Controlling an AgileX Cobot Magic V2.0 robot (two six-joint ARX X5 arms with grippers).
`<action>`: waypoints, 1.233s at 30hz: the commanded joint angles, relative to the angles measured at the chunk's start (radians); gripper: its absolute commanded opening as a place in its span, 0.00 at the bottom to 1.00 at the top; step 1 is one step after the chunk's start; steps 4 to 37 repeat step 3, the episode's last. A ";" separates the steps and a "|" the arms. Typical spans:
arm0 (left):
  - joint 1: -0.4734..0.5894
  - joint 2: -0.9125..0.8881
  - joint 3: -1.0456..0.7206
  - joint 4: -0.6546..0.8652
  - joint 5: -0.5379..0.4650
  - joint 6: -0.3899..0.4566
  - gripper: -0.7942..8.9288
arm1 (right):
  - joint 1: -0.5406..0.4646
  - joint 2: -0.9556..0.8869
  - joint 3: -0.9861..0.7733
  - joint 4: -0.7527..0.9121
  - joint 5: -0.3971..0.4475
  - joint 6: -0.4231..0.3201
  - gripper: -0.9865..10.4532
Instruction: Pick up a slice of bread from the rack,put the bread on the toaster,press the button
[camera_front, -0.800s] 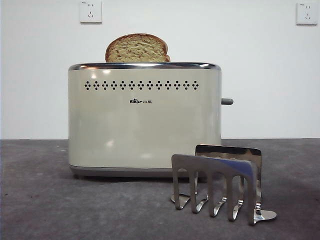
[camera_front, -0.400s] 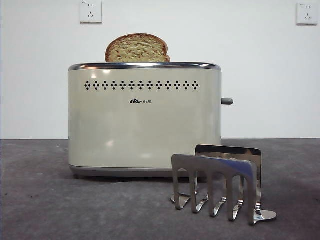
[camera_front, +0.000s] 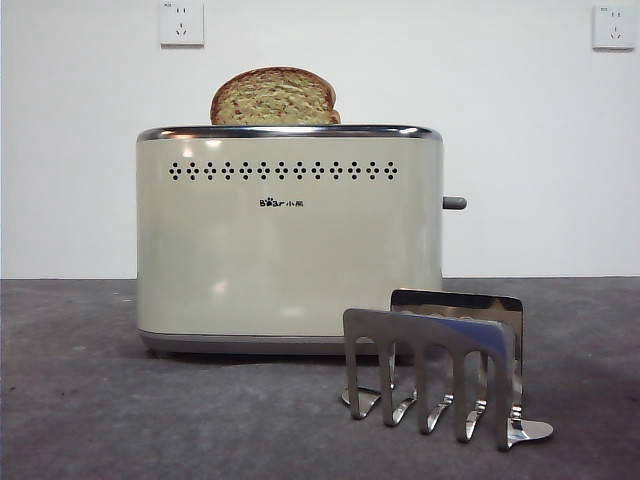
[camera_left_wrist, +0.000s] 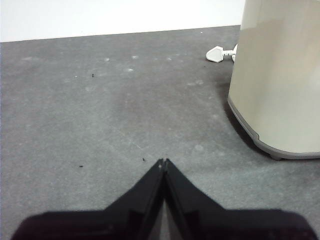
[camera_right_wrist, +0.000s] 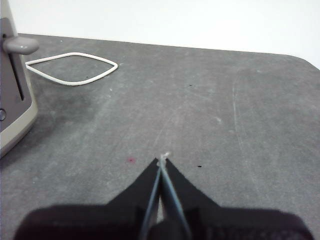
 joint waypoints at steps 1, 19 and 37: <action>0.003 0.000 -0.010 0.005 0.000 -0.006 0.08 | 0.000 -0.003 -0.010 0.005 0.003 -0.003 0.09; 0.003 0.000 -0.010 0.005 0.000 -0.006 0.08 | 0.000 -0.003 -0.010 0.005 0.003 -0.003 0.09; 0.003 0.000 -0.010 0.005 0.000 -0.006 0.08 | 0.000 -0.003 -0.010 0.005 0.003 -0.003 0.09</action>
